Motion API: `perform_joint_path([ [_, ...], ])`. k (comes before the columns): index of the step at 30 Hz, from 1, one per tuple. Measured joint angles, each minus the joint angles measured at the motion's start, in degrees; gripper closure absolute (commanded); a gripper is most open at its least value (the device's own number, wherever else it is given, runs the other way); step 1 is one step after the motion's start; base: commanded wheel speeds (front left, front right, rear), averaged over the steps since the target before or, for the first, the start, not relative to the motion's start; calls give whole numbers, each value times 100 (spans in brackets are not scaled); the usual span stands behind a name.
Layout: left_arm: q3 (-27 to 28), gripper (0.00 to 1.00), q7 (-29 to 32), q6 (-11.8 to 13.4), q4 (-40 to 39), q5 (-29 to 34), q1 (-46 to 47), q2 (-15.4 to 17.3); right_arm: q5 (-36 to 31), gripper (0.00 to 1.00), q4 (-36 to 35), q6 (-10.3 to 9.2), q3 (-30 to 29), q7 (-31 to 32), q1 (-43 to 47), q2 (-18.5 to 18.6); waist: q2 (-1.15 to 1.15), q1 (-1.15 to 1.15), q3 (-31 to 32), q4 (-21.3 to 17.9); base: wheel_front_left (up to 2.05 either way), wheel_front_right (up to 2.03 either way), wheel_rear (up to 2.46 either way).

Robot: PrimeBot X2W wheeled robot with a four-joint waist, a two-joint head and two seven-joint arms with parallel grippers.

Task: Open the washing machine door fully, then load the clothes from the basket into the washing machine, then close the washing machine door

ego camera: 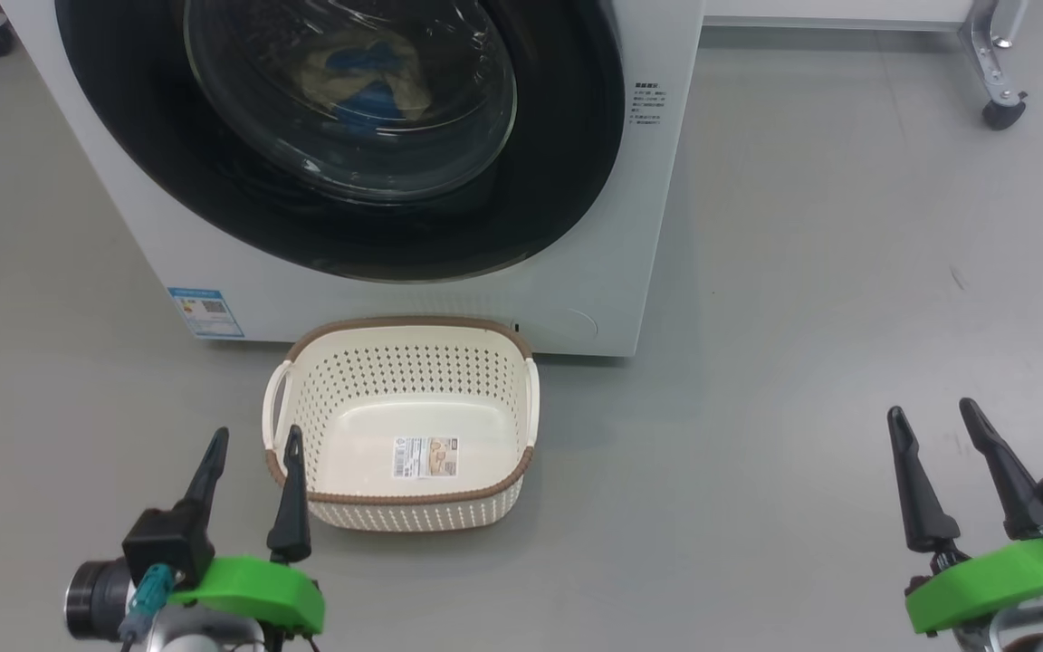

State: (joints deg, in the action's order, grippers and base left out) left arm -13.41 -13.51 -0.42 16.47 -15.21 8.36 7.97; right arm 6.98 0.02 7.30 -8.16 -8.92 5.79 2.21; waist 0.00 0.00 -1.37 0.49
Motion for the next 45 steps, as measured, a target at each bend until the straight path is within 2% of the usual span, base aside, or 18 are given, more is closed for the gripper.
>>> perform_joint_path([
  [34, -172, 0, 85, 104, -89, -53, -56, 89, 10, 0, -3, 0, 16, 122, 96, -3, 0, 0, 77, 79, 0, 0, 0],
  [35, -174, 100, 83, 103, -83, -53, -57, 88, 10, 100, 5, 0, 23, 123, 96, -4, 0, 0, 76, 80, 0, 0, 0],
  [39, -210, 100, 104, 94, 220, -64, -249, -3, 21, 100, 366, 0, 76, 136, 172, -64, 0, 0, 76, 80, 0, 0, 0],
  [45, -147, 100, 204, 74, 255, -430, -368, -15, 420, 100, 435, -1, 81, 188, 219, -66, 0, 0, 79, 74, 0, 0, 0],
])
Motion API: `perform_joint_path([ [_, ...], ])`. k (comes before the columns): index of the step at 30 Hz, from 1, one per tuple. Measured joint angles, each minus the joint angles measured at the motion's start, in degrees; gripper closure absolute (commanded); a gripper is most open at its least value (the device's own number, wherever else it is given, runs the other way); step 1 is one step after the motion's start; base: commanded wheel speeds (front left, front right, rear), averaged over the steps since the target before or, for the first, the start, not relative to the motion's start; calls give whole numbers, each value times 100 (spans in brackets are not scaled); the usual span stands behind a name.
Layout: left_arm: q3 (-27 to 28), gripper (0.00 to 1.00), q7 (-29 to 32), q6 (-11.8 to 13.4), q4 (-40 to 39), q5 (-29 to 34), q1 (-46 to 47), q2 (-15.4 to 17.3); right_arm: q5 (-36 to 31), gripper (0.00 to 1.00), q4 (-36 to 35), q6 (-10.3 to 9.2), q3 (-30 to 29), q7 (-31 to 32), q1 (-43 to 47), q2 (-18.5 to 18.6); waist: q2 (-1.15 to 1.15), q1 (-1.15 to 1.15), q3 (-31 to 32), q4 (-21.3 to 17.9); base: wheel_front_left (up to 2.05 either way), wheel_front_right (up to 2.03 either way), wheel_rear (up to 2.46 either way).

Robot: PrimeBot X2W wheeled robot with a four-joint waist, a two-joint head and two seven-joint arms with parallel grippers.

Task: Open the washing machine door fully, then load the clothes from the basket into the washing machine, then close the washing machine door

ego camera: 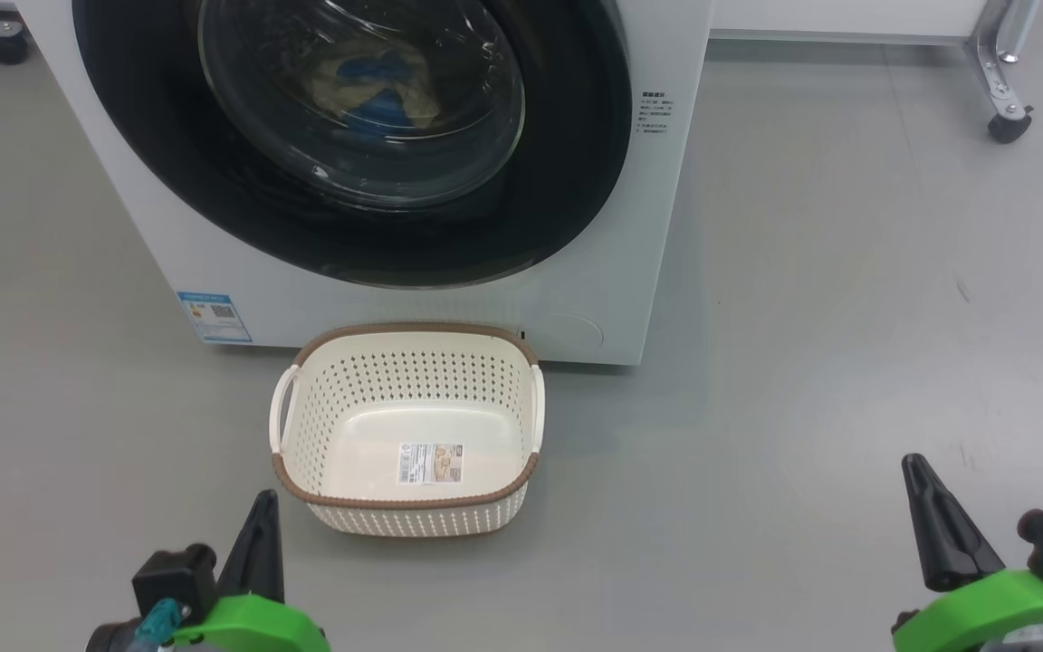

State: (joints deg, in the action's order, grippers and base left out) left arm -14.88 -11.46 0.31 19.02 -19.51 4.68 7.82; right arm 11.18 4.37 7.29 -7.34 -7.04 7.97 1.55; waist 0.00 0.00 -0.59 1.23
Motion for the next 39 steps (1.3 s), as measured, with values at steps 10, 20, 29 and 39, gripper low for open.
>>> perform_joint_path([
  [10, 159, 100, 146, -73, -16, -609, -1, -46, 670, 100, 91, 0, 0, 109, -20, 0, 0, 0, 4, -11, 0, 0, 0],
  [20, 314, 100, 300, -129, -44, -1210, -1, -98, 1344, 100, 187, 0, -1, 211, -101, 0, 0, 0, 7, -22, 0, 0, 0],
  [29, 450, 100, 403, -180, -57, -1756, -1, -141, 1953, 100, 266, 0, -1, 330, -164, 0, 0, 0, 10, -31, 0, 0, 0],
  [39, 608, 100, 578, -236, -74, -2364, -2, -182, 2628, 100, 359, 0, -2, 415, -279, 0, 0, 0, 14, -41, 0, 0, 0],
])
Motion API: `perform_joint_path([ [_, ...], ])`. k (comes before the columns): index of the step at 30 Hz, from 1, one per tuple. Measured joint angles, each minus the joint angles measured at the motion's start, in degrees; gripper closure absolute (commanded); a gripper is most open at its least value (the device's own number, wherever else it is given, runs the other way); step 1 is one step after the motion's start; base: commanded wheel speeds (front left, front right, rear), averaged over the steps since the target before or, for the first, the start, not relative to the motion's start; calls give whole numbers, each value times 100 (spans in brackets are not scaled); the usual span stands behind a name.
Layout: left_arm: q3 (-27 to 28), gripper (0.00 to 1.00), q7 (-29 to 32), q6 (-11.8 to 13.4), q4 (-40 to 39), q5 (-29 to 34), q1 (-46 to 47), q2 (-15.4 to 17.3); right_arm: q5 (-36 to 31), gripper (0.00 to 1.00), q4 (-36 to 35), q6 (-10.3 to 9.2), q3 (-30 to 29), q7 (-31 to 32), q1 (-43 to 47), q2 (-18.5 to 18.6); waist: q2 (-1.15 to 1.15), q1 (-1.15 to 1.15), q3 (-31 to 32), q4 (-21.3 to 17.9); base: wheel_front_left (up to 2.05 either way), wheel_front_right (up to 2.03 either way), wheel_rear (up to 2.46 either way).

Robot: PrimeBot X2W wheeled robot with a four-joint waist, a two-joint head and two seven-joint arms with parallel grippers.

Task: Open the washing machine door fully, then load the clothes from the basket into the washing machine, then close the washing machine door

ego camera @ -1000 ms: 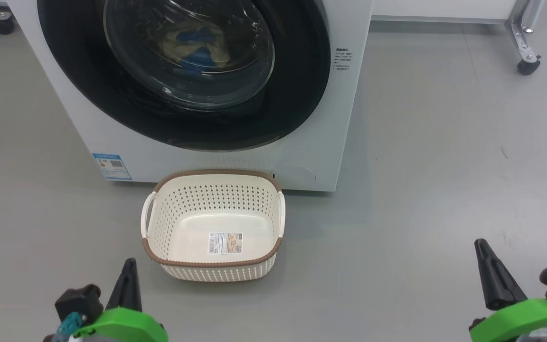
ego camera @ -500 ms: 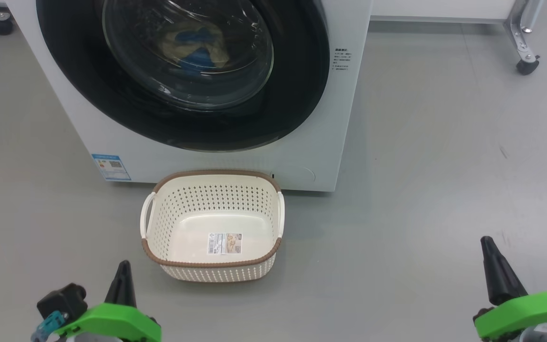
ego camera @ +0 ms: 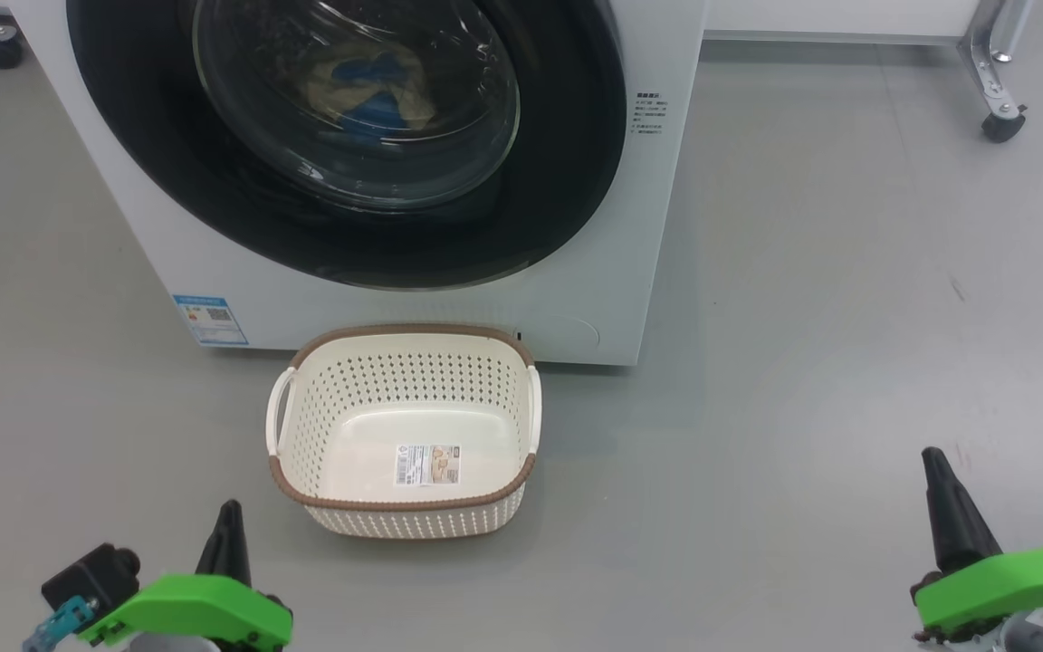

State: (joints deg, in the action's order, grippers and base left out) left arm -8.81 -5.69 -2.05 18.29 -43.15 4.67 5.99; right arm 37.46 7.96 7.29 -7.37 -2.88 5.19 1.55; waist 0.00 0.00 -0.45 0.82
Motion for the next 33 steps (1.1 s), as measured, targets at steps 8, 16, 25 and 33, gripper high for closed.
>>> perform_joint_path([
  [8, 126, 100, 116, -49, -27, -421, 0, -27, 468, 100, 77, 0, -3, 97, -43, 1, 0, 0, 2, -7, 0, 0, 0],
  [16, 275, 100, 229, -101, -46, -959, -1, -73, 1077, 100, 171, 0, -5, 210, -140, 1, 0, 0, 5, -16, 0, 0, 0],
  [25, 413, 100, 377, -151, -68, -1507, -2, -121, 1689, 100, 246, 0, -4, 292, -262, 1, 0, 0, 8, -26, 0, 0, 0],
  [33, 533, 100, 504, -202, -93, -1989, -2, -146, 2219, 100, 328, 0, -5, 387, -328, 1, 0, 0, 11, -34, 0, 0, 0],
])
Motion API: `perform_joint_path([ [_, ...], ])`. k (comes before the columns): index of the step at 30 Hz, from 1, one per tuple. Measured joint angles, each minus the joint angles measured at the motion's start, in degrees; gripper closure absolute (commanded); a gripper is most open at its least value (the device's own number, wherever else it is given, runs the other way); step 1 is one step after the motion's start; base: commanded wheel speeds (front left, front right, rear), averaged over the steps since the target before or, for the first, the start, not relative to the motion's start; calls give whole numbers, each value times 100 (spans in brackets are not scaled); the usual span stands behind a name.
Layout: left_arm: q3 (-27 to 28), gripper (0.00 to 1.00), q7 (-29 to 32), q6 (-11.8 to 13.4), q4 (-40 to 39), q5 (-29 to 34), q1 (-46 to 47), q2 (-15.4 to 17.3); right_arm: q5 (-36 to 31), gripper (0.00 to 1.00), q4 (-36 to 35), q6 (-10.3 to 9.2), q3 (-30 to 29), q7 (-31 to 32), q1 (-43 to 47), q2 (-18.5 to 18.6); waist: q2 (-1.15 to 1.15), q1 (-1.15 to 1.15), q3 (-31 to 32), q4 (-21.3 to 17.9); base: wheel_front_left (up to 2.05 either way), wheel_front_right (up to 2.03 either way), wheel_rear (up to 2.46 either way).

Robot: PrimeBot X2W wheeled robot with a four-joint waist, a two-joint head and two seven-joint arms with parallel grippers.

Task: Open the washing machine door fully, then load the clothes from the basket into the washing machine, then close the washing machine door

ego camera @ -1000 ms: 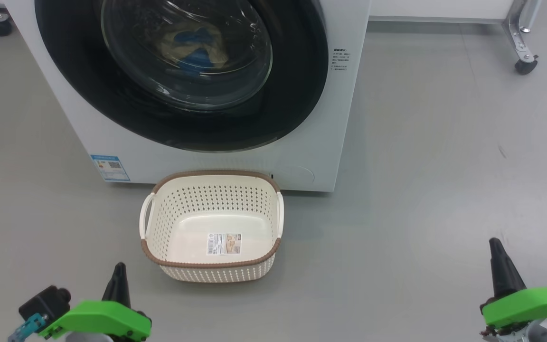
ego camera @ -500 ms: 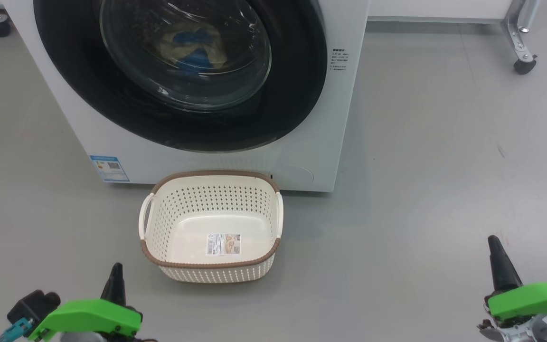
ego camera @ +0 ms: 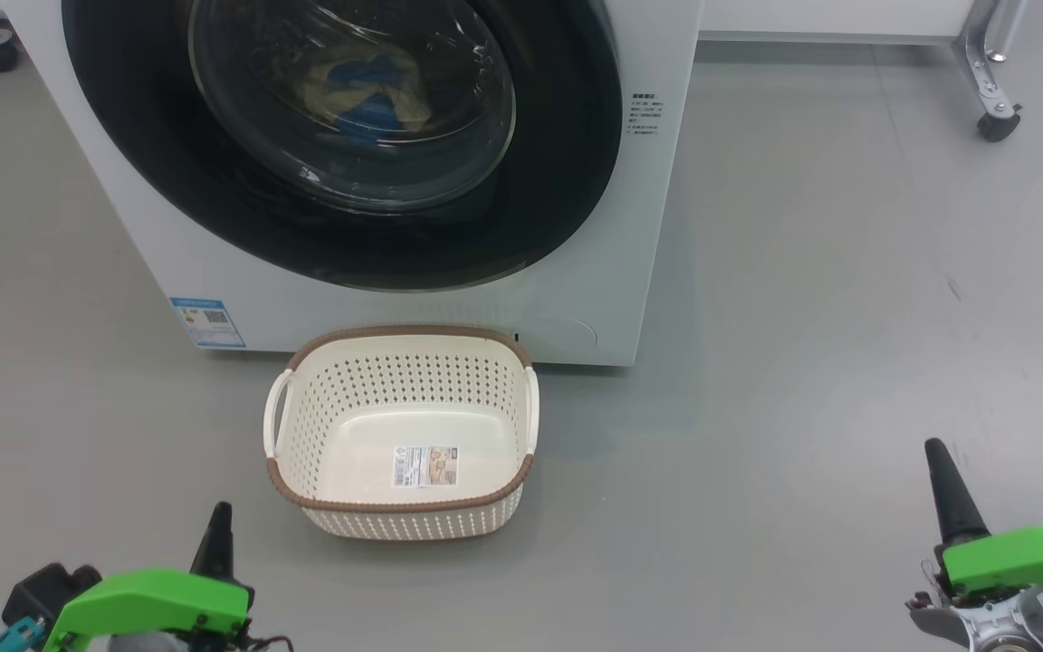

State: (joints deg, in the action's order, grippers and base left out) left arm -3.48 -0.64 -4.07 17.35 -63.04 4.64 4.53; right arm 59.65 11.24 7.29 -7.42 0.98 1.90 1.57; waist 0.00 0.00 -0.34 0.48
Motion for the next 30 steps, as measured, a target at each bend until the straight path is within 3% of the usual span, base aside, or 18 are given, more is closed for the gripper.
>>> perform_joint_path([
  [30, 504, 100, 428, -198, -71, -1807, -3, -140, 2023, 100, 285, 0, -2, 316, -281, 4, 0, 0, 10, -31, 0, 0, 0],
])
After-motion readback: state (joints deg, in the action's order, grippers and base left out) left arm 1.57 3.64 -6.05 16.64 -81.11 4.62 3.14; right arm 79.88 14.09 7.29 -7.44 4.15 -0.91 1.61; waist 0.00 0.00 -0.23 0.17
